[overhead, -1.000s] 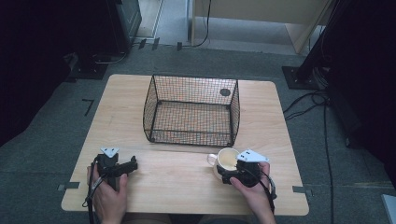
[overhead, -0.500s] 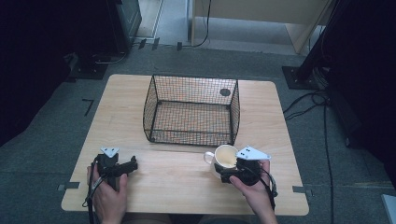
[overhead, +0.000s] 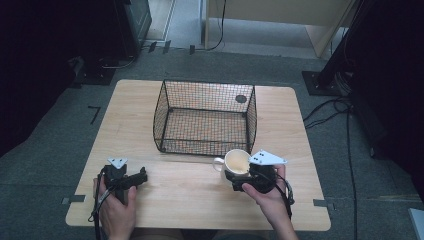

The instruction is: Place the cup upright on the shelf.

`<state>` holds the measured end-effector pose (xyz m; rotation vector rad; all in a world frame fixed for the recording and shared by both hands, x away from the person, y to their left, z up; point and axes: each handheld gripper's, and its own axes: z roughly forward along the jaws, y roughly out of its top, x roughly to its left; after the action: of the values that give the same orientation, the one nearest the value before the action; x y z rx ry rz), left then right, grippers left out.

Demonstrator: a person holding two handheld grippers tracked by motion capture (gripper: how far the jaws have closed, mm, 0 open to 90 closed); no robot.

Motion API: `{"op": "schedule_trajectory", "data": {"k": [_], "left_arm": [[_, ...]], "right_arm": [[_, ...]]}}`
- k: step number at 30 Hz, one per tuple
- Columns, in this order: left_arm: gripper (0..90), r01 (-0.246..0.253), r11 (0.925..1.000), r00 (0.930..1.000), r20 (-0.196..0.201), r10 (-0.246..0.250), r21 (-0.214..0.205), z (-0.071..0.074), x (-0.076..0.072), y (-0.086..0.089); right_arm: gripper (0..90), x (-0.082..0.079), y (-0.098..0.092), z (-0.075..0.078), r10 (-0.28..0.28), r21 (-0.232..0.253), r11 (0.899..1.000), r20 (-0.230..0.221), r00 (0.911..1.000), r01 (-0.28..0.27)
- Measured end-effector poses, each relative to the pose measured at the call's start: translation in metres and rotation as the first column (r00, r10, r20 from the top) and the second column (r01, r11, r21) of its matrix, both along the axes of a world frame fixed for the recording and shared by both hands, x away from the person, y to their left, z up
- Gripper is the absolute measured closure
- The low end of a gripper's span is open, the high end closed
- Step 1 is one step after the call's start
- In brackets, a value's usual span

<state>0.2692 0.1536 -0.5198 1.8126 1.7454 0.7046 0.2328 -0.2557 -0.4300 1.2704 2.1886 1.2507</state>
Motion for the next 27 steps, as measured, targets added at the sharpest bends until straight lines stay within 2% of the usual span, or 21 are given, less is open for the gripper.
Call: {"op": "schedule_trajectory", "data": {"k": [27], "left_arm": [[0.0, -0.001, 1.0, 1.0, 0.001, 0.001, -0.001, 0.0, 0.0, 0.0]], "right_arm": [[9.7, 0.021, 0.021, 0.035, 0.046, -0.002, 0.999, 0.047, 0.9978, -0.046]]}}
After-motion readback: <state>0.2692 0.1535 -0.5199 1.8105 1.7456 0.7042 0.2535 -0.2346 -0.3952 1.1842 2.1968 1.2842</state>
